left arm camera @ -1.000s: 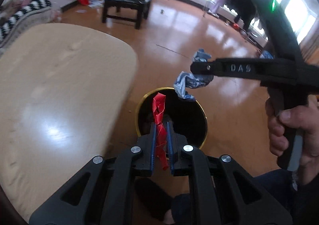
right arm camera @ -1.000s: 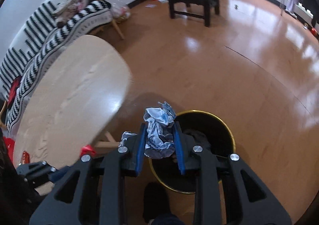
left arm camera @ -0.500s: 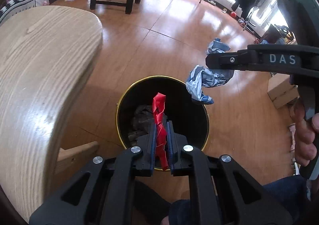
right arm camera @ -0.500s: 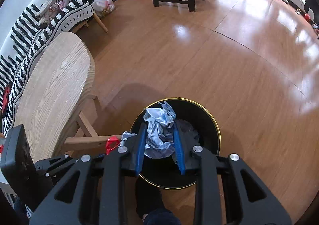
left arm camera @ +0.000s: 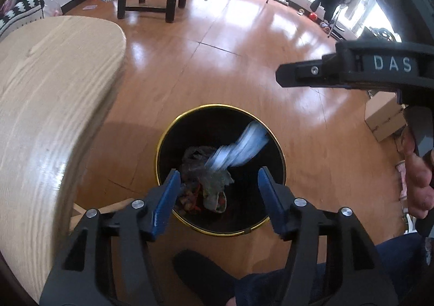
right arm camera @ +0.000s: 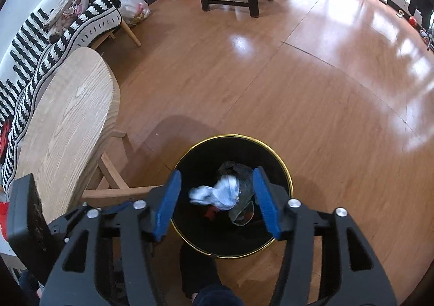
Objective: Collect trash
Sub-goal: 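Carry ribbon and foil over the bin and open both tools, then return both tools from the bin to the table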
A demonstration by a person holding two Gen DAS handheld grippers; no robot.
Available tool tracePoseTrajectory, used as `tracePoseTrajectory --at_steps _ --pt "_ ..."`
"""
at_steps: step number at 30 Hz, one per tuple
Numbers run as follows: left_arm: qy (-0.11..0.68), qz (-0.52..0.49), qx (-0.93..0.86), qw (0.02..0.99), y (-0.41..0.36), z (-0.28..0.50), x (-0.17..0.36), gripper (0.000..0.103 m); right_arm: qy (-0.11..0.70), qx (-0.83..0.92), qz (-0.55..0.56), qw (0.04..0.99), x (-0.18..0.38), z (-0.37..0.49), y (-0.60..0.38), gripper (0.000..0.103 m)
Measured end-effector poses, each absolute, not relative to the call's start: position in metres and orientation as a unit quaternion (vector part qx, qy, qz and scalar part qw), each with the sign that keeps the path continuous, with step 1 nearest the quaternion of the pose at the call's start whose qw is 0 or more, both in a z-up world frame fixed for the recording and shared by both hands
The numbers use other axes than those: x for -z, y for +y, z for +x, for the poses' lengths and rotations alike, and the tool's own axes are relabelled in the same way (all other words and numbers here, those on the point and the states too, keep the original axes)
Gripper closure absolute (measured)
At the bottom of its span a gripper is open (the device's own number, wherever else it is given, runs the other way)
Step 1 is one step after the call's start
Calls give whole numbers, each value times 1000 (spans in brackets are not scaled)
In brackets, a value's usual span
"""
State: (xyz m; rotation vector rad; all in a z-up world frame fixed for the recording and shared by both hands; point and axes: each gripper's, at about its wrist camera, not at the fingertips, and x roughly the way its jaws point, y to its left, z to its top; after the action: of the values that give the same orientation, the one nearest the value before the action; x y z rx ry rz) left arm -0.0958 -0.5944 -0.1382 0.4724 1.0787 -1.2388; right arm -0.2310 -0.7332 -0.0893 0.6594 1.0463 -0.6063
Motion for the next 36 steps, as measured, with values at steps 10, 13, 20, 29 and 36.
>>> tracePoseTrajectory --at_steps 10,13,20,29,36 --pt "463 180 538 681 -567 -83 105 26 458 285 282 793 64 -223 -721 26" --pt "460 154 544 685 -546 -79 82 22 440 285 265 809 44 -216 -708 22" --pt "427 110 515 735 -470 -58 18 14 411 233 219 854 5 -173 -650 15" --pt "412 96 416 805 -328 -8 -25 13 432 99 175 879 -9 -81 -540 15" --pt "404 85 348 842 -177 10 -39 13 447 -9 127 886 -15 -24 -431 15"
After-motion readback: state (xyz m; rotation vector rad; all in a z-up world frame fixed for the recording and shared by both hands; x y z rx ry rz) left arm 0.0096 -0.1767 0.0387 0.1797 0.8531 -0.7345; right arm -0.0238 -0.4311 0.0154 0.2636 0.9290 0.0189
